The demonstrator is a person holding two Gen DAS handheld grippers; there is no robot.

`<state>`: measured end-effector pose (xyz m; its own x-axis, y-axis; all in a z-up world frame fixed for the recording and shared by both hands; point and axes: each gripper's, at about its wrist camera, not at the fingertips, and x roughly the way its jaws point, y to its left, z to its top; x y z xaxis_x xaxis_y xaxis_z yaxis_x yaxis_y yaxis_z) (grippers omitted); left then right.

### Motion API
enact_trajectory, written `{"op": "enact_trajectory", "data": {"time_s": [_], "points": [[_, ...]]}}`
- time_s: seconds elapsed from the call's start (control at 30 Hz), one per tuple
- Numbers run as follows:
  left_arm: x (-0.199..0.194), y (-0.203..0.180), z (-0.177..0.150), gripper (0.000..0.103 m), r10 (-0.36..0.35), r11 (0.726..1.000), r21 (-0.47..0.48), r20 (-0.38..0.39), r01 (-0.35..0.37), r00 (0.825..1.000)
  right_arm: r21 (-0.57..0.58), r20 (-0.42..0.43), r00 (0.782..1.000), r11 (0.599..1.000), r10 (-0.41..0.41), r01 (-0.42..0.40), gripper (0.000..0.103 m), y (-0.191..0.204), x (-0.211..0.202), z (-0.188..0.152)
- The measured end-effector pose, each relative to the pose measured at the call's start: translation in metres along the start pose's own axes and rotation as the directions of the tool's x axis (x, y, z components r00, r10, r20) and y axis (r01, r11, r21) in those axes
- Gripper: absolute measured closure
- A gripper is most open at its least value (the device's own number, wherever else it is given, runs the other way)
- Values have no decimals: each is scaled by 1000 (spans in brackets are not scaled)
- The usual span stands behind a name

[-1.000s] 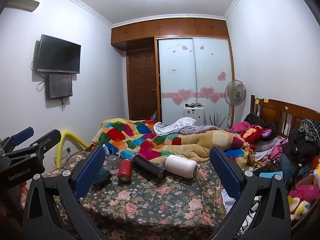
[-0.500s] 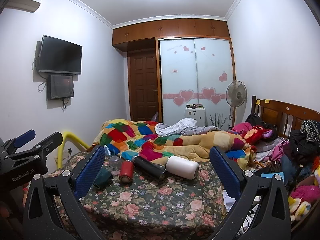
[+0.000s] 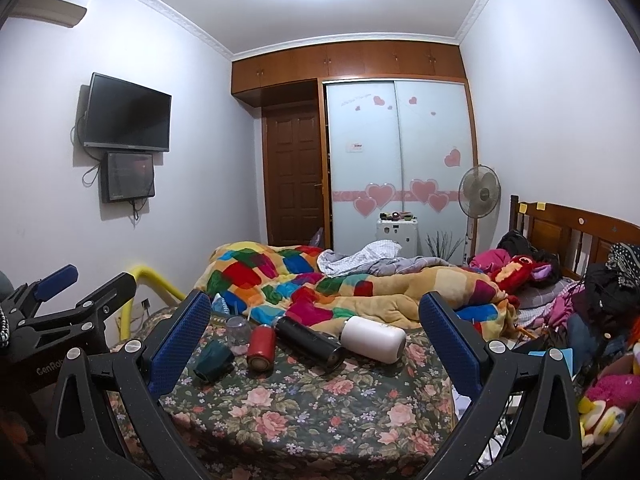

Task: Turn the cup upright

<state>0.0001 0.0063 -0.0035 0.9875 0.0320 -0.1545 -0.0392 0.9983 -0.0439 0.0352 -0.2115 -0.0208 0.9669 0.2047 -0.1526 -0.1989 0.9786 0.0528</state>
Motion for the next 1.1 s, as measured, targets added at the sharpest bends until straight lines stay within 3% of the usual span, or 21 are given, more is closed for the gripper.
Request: {"op": "enact_trajectory", "data": {"time_s": [1.1], "points": [[-3, 3, 2, 0, 3, 1000, 3, 5, -3, 1000, -6, -8, 1000, 1000, 7, -8, 0, 3, 2, -4]]}}
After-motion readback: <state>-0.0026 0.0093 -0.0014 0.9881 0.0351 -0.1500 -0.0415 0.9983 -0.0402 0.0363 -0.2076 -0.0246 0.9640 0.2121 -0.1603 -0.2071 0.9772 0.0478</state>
